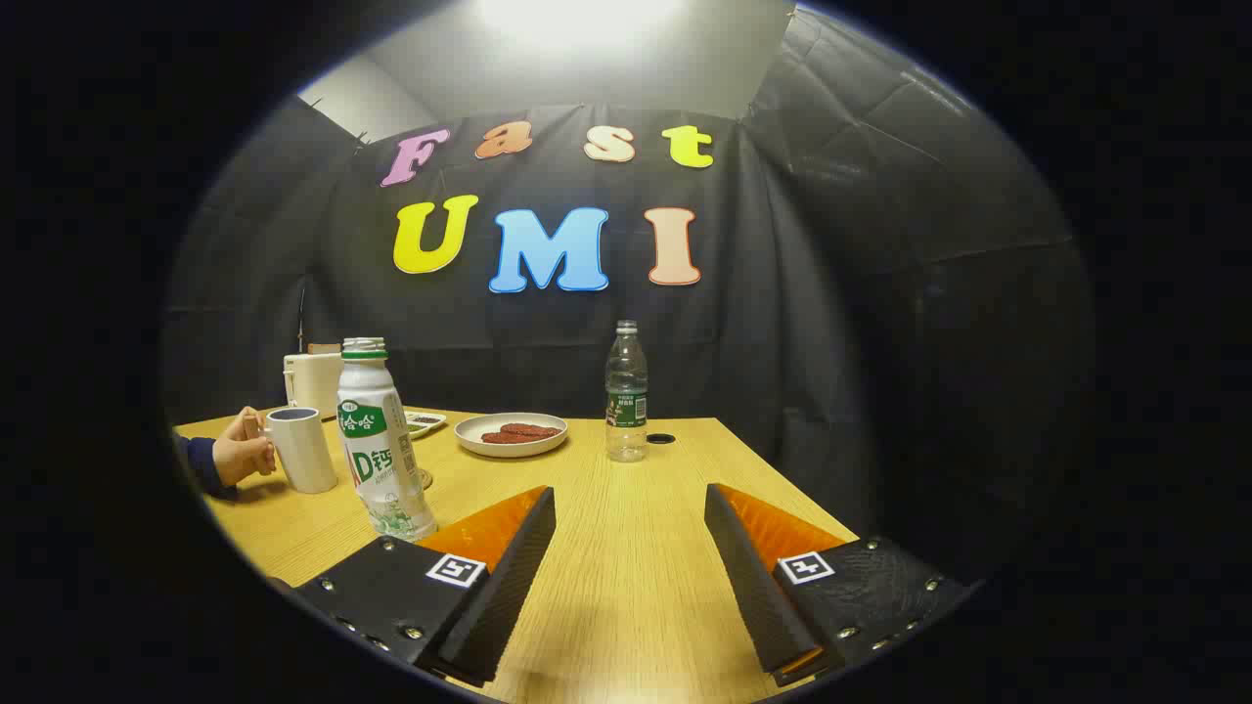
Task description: Take the bottle from table, then pour the juice into the cup, finally place the bottle on the coaster
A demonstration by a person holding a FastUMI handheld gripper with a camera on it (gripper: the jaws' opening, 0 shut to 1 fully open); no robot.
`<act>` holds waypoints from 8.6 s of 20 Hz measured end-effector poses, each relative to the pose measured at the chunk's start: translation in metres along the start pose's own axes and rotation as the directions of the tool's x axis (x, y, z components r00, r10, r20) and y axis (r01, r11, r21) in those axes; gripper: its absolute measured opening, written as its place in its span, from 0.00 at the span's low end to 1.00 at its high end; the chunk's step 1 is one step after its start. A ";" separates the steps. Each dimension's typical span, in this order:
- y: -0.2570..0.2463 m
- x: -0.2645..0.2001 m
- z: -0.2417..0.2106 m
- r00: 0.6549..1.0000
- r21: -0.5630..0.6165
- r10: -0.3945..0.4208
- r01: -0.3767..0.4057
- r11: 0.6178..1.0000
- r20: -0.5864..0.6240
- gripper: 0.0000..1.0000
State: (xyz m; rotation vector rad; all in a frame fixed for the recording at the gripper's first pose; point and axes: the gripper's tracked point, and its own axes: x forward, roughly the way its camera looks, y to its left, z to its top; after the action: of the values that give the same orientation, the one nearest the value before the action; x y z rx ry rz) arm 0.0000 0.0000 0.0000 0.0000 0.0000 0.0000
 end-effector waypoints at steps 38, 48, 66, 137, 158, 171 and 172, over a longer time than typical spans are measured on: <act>0.172 0.003 0.048 0.963 0.029 0.256 -0.259 0.965 0.083 0.93; 0.207 0.046 0.012 0.962 0.033 0.272 -0.272 0.962 -0.006 0.93; 0.222 0.070 0.020 0.985 -0.247 0.174 -0.170 0.954 -0.005 0.68; 0.283 0.082 0.088 0.976 -0.969 0.067 0.214 -0.124 0.207 0.68; 0.280 0.078 0.103 0.970 -0.954 0.076 0.243 -0.173 0.233 0.68; 0.280 0.076 0.112 0.966 -0.946 0.085 0.255 -0.198 0.242 0.68; 0.280 0.076 0.112 0.966 -0.946 0.087 0.256 -0.200 0.243 0.68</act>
State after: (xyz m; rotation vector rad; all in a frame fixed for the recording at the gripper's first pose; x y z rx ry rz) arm 0.0756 0.2802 0.1122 -1.7725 -0.2551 -0.1565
